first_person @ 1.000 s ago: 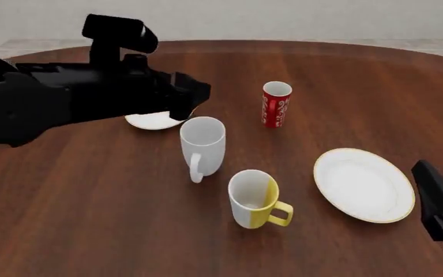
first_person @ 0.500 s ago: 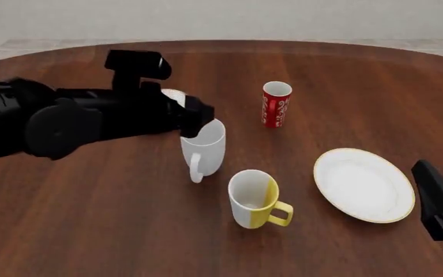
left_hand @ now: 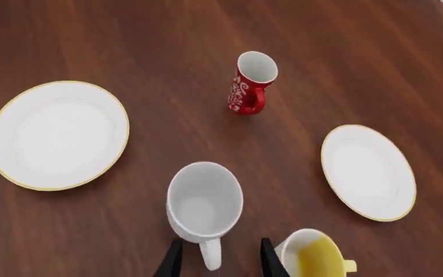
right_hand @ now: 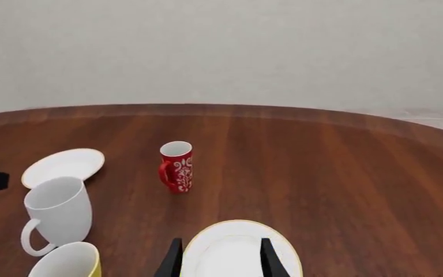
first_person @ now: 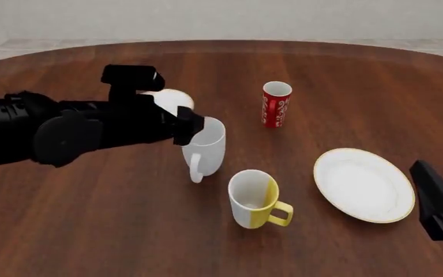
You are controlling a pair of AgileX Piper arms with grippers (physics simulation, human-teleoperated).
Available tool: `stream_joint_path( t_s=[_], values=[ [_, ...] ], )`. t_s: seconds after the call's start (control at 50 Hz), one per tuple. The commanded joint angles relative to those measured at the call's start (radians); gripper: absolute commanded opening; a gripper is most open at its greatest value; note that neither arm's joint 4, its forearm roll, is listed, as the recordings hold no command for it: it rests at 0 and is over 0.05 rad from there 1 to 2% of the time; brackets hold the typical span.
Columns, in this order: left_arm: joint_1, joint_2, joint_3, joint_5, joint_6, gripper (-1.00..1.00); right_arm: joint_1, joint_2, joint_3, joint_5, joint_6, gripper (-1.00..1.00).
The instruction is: Put the white mug on the left plate.
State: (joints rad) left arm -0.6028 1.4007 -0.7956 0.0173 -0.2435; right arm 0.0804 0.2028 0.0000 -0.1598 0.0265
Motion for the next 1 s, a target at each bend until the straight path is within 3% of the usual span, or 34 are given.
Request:
stream_joint_path(
  t_s=[0.02,0.14,0.64,1.0],
  values=[
    [0.039,0.028,0.018,-0.019,-0.016,1.00,0.007,0.036,0.000,-0.032,-0.001,1.00],
    [0.039,0.065,0.018,-0.033,-0.033,1.00,0.008,0.071,0.000,-0.064,-0.001,1.00],
    [0.008,0.186,-0.003,-0.078,-0.067,1.00,0.009,0.025,0.000,-0.013,0.006,1.00],
    [-0.026,0.219,0.039,-0.115,-0.114,1.00,0.012,0.033,0.000,-0.018,0.007,1.00]
  ],
)
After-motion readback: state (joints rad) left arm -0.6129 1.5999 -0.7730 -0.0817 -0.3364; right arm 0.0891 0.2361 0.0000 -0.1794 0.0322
